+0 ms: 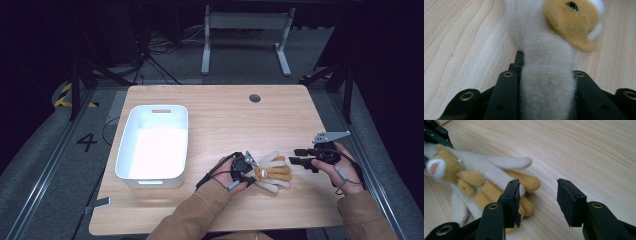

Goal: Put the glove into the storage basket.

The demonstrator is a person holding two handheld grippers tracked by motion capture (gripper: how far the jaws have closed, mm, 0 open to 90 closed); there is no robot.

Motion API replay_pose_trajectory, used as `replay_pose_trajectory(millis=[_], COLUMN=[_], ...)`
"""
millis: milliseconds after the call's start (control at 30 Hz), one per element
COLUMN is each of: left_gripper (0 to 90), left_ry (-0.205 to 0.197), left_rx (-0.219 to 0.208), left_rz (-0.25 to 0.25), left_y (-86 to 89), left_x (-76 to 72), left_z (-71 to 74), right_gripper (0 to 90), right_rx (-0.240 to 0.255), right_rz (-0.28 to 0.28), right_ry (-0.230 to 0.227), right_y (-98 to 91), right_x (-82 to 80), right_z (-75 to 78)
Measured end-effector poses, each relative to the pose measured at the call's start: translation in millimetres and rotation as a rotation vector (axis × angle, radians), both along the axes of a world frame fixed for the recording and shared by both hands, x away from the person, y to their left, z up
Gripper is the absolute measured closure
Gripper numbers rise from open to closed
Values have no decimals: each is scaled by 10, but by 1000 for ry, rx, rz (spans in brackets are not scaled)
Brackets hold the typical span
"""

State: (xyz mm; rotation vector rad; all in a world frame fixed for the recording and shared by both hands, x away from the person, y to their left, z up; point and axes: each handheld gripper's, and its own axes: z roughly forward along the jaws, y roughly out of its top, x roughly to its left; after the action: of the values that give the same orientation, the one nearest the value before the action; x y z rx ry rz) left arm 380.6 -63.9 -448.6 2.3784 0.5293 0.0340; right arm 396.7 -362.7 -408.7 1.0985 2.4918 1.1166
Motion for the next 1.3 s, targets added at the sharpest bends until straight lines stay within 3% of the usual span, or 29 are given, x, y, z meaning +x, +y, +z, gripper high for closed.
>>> replay_pose_trajectory(millis=[267, 867, 1300], left_gripper=[716, 716, 716], left_ry=[21, 46, 68], left_rx=[-8, 20, 23], left_rz=[40, 90, 170], left_y=[87, 233, 405], left_x=[-15, -18, 24], left_z=[136, 465, 737], right_gripper=[556, 569, 566], right_rx=[8, 21, 23], right_rz=[-8, -10, -16], right_ry=[10, 16, 34], right_y=[-4, -16, -7], right_x=[43, 246, 308], right_z=[12, 16, 3])
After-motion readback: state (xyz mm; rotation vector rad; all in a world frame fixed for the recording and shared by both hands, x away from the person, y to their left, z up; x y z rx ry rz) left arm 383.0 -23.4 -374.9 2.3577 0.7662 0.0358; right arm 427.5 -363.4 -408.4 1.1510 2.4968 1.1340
